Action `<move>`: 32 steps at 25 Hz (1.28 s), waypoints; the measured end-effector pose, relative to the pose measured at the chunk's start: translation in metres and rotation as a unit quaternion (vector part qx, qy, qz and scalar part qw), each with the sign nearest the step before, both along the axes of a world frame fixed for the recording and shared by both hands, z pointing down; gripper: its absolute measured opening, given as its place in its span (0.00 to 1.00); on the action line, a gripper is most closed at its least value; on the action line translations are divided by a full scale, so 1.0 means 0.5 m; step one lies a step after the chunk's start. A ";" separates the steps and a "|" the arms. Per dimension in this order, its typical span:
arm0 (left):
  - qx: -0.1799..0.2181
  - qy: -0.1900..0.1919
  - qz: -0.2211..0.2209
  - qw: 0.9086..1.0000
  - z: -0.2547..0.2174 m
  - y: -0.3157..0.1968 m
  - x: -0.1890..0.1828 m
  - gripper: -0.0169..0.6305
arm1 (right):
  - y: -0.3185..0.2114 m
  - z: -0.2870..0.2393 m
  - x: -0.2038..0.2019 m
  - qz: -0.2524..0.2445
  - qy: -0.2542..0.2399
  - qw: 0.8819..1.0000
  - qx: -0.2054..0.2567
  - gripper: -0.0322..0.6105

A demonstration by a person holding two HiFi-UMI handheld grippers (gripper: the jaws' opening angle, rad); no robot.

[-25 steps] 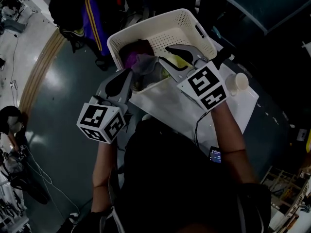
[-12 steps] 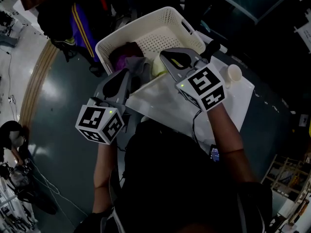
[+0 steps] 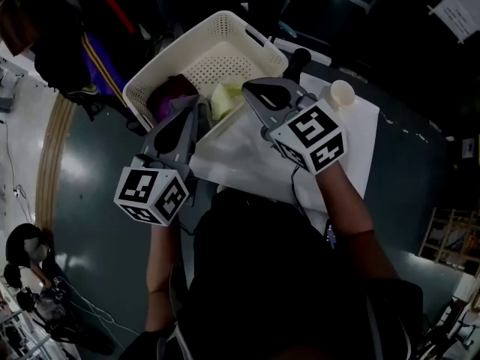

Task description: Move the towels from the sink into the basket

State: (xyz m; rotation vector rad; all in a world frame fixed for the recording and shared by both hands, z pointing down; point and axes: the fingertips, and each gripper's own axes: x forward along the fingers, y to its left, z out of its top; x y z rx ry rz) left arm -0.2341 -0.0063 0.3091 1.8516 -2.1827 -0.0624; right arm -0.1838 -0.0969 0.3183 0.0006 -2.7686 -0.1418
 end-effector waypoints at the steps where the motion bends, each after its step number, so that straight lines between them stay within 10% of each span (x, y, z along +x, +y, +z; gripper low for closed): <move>1: 0.000 -0.001 0.006 1.000 -0.001 -0.005 0.005 0.03 | -0.004 0.001 0.008 0.006 -0.001 1.000 -0.001 0.05; 32: -0.011 -0.003 0.165 0.986 0.011 -0.149 0.176 0.03 | -0.114 0.031 0.246 0.187 -0.032 0.978 -0.090 0.05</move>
